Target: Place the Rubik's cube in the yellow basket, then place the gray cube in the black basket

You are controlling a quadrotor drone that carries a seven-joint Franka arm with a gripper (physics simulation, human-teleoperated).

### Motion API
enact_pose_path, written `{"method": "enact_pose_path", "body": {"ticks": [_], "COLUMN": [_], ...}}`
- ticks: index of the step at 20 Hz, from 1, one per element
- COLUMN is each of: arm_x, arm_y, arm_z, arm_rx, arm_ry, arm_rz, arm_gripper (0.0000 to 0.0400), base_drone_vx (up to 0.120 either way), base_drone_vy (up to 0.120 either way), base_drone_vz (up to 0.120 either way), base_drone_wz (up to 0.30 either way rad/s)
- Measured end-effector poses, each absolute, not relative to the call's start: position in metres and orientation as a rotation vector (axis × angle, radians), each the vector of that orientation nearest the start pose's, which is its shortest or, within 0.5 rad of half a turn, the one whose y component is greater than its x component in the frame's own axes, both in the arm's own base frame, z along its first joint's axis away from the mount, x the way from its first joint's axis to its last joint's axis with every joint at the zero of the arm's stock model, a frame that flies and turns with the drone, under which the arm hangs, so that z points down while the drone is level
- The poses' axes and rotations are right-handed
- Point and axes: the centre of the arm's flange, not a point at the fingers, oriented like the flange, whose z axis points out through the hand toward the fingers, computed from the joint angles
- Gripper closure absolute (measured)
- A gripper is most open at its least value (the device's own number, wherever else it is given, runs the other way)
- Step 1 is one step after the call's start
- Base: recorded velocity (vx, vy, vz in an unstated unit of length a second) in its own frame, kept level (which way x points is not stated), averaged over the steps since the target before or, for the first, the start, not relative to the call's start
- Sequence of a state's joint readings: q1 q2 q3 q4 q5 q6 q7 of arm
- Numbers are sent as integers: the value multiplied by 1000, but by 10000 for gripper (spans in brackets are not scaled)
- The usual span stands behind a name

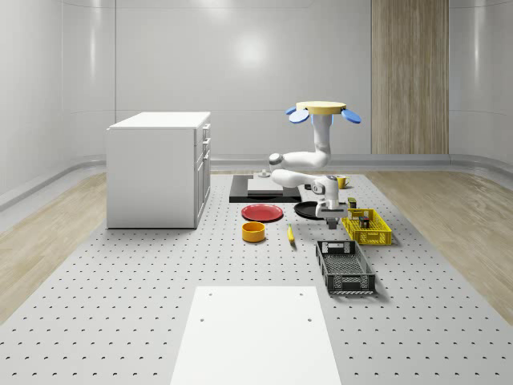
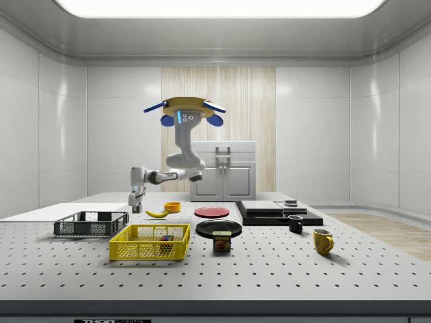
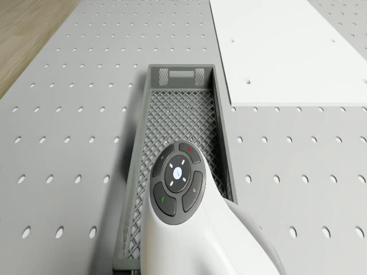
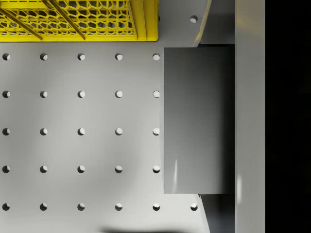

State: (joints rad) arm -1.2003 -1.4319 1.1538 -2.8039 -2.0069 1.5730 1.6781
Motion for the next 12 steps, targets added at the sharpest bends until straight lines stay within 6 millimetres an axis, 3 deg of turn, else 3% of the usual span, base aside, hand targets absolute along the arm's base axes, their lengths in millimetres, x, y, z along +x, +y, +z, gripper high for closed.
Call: {"method": "enact_pose_path", "body": {"ticks": [12], "arm_x": [313], "arm_y": [-6], "arm_z": [553], "arm_rx": [1], "arm_ry": [-2], "arm_rz": [786], "arm_gripper": [150], "base_drone_vx": [120], "base_drone_vy": [0], "base_drone_vz": [0], "base_drone_wz": [0]}}
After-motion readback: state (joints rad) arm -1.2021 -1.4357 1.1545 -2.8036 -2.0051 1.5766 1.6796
